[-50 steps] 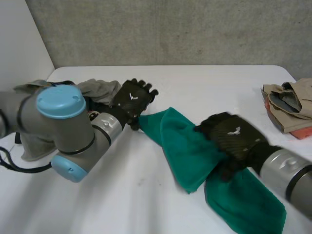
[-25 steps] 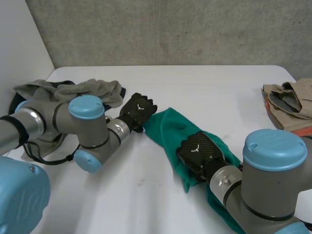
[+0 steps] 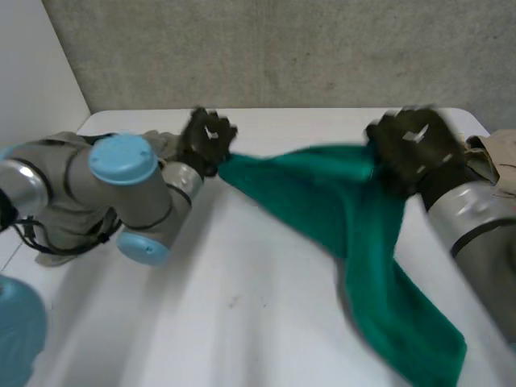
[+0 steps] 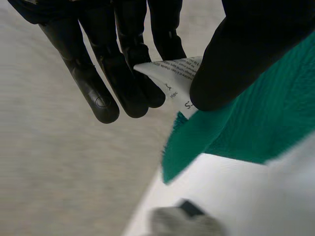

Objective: Fold the laundry.

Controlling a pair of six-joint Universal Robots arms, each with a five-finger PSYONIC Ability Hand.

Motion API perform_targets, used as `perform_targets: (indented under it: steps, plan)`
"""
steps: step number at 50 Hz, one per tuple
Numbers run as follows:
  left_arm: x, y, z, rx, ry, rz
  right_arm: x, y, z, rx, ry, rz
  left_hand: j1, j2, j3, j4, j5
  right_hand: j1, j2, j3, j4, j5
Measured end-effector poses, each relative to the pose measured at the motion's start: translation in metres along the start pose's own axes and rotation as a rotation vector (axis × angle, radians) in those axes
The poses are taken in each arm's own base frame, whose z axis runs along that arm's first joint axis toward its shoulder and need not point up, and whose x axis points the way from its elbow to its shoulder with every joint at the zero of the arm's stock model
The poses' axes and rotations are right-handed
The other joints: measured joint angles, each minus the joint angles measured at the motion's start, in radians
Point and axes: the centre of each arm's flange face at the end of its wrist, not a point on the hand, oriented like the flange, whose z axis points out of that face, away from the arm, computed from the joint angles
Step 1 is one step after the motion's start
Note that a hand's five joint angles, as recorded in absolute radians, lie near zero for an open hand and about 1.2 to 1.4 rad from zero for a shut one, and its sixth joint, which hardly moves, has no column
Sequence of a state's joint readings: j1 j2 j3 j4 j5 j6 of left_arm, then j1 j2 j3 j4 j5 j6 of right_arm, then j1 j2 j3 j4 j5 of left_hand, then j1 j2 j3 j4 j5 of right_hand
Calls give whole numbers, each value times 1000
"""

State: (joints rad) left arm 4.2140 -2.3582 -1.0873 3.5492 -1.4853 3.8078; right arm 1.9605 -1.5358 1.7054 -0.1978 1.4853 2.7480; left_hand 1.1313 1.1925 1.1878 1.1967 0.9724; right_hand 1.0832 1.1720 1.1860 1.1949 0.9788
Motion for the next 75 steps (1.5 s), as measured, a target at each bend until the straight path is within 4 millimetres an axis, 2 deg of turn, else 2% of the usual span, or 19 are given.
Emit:
perform_targets:
  steps: [1,6,10,14,19,27,31,34,37,40,43,46,49,51,55,60,67,72,75]
  plan:
    - [-3,-3,0,4,-10,1,3,-2,0,7,10,1,0,0,0,0,0,0,0,0,0,0]
    - [-42,-49,-18,72,-112,6,42,-32,4,82,121,-16,0,0,0,0,0,0,0,0,0,7]
    - [-64,-78,-38,111,-146,6,66,-41,6,63,174,-42,0,0,0,0,8,18,0,0,0,19]
    - [-76,-95,-61,116,-149,5,89,-41,7,-5,204,-63,0,0,0,0,11,18,0,0,0,20]
    - [-72,-96,-87,45,-87,-6,99,-33,9,-90,160,-57,0,0,0,0,11,18,0,0,0,23]
    - [-54,-77,-106,-76,9,-26,87,-1,19,-217,36,-53,-1,0,0,1,11,18,0,0,0,23]
    - [-49,-66,-100,-95,15,-24,81,17,26,-267,0,-88,-1,0,0,1,11,18,0,0,0,23]
    - [-52,-57,-78,-62,-32,-11,81,29,42,-283,6,-146,-1,3,4,1,11,18,0,0,1,24]
    - [-69,-65,-49,47,-137,8,93,25,63,-229,90,-188,-1,4,5,1,11,18,0,0,1,24]
    - [-93,-86,-25,181,-257,26,112,6,87,-102,228,-209,-1,4,5,1,11,18,0,0,1,24]
    - [-122,-118,-10,330,-391,38,132,-25,103,93,381,-213,-1,4,5,2,11,18,0,0,2,24]
    - [-146,-147,-7,452,-500,42,149,-60,109,307,506,-214,-1,4,5,4,25,18,0,0,2,26]
    - [-156,-161,-10,508,-549,43,153,-75,107,409,547,-215,-1,4,5,4,26,18,0,0,2,27]
    - [-157,-163,-13,518,-557,43,152,-77,105,430,542,-217,-1,4,5,4,26,18,0,0,2,28]
    - [-141,-147,-22,469,-502,44,135,-54,103,357,437,-218,-1,4,5,4,26,18,0,0,2,31]
    - [-97,-104,-41,335,-345,42,99,-4,89,150,204,-209,-1,4,5,4,26,18,0,0,2,31]
    - [-34,-50,-81,143,-130,20,58,49,60,-105,-63,-197,-1,4,5,5,26,18,0,0,3,31]
    - [1,-33,-107,61,-14,3,40,88,50,-254,-173,-234,-1,4,5,5,26,18,0,0,3,32]
    - [11,-29,-113,41,19,-1,34,103,48,-304,-196,-250,-1,4,5,5,26,-99,-167,-174,-180,-141]
